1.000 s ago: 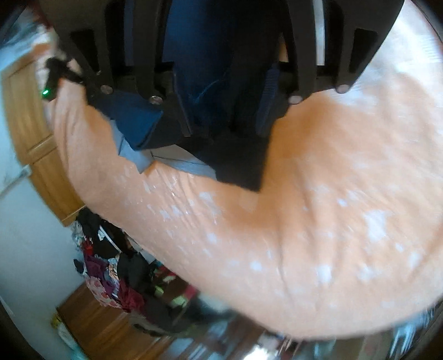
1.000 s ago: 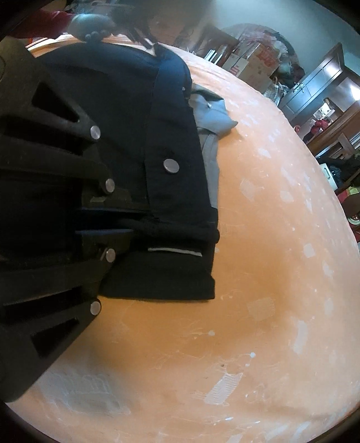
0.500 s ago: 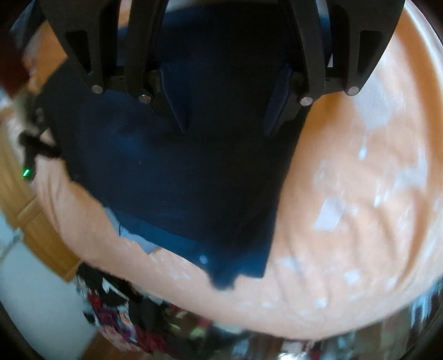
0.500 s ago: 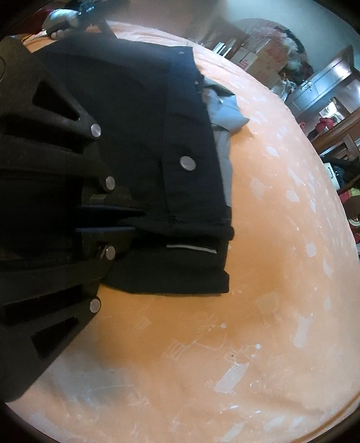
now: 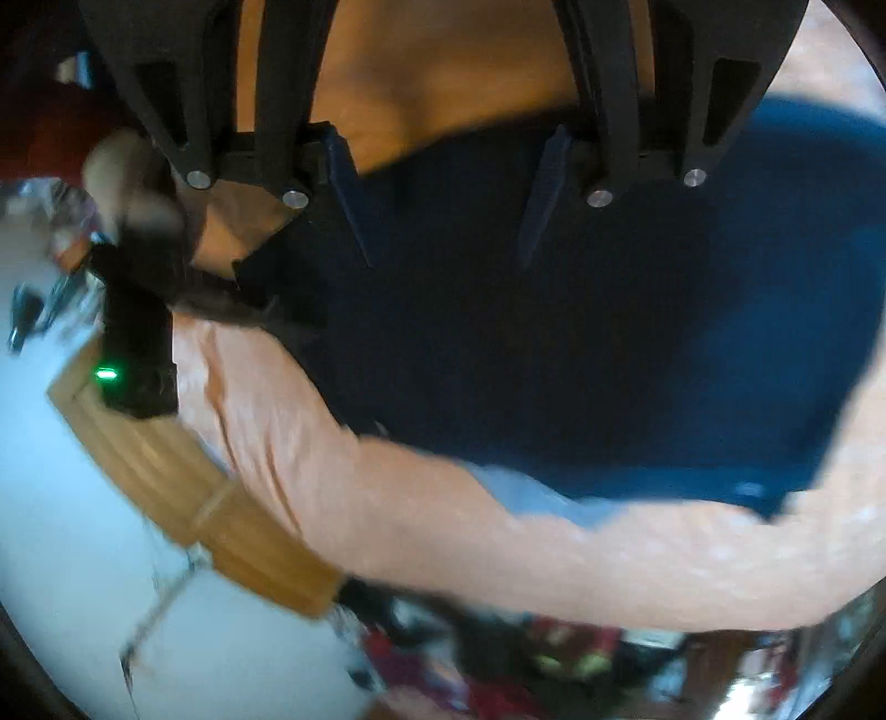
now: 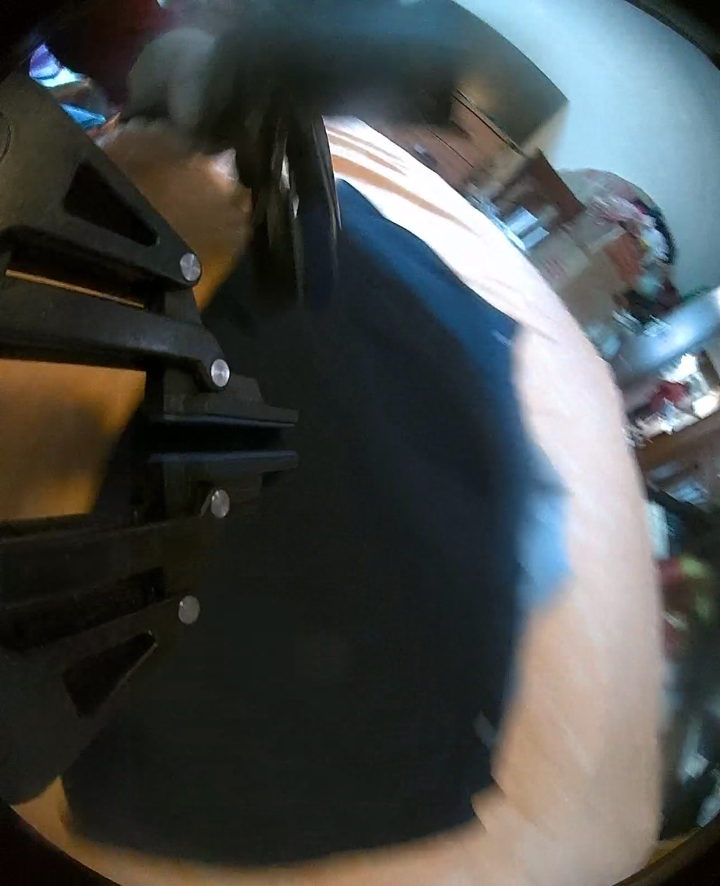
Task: Fold small clothes
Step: 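Open both tools and lift them off the folded shirt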
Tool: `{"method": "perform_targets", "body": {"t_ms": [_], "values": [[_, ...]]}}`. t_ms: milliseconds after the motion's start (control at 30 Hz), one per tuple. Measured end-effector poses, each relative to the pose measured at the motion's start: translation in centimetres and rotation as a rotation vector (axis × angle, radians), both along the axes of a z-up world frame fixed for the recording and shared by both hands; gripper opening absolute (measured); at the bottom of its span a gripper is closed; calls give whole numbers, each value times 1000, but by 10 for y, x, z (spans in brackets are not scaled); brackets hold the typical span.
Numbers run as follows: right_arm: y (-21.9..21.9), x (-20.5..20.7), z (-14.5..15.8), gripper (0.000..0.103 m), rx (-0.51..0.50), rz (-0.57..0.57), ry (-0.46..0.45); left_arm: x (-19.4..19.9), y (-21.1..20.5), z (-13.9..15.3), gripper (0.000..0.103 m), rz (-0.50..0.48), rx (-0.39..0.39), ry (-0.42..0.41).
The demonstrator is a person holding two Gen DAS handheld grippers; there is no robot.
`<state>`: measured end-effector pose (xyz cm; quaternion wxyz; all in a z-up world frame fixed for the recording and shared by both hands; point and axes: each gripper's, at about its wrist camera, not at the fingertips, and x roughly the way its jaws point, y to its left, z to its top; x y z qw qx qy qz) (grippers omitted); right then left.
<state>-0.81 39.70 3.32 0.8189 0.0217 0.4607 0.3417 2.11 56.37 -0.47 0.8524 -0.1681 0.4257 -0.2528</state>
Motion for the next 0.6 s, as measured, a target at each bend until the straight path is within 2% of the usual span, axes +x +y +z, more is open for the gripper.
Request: {"method": "perform_targets", "body": {"t_ms": [67,100,133,167,200,267,300,400,467,500,533,567,600], "values": [[5,-2,-14,2,-40,11,15,5,-2,-20,51,19,23,54],[-4,3,-17,2,-18,-1,50,3,4,-24,40,29,19,61],[-14,8,-18,0,-36,-22,60,2,20,-29,33,61,-13,84],[-26,13,-19,0,-64,-38,54,-1,41,-34,19,103,-50,114],[-40,17,-19,0,-73,-53,57,-6,60,-39,13,146,-75,132],[-78,27,-19,0,-86,-116,68,-14,110,-47,7,254,-167,160],[-89,27,-17,0,-96,-139,66,-20,132,-50,7,296,-212,162],[-135,32,-14,0,-108,-222,81,-44,194,-49,7,475,-241,154],[-151,27,-7,0,-159,-265,57,-59,221,-48,6,584,-223,153],[-160,23,-2,0,-182,-294,49,-69,235,-46,6,627,-243,149],[-162,19,2,0,-203,-312,36,-79,244,-40,7,673,-210,147],[-164,11,9,8,-234,-328,7,-85,244,-37,9,689,-168,143],[-164,1,14,16,-265,-336,-22,-90,242,-29,25,696,-105,144]]}}
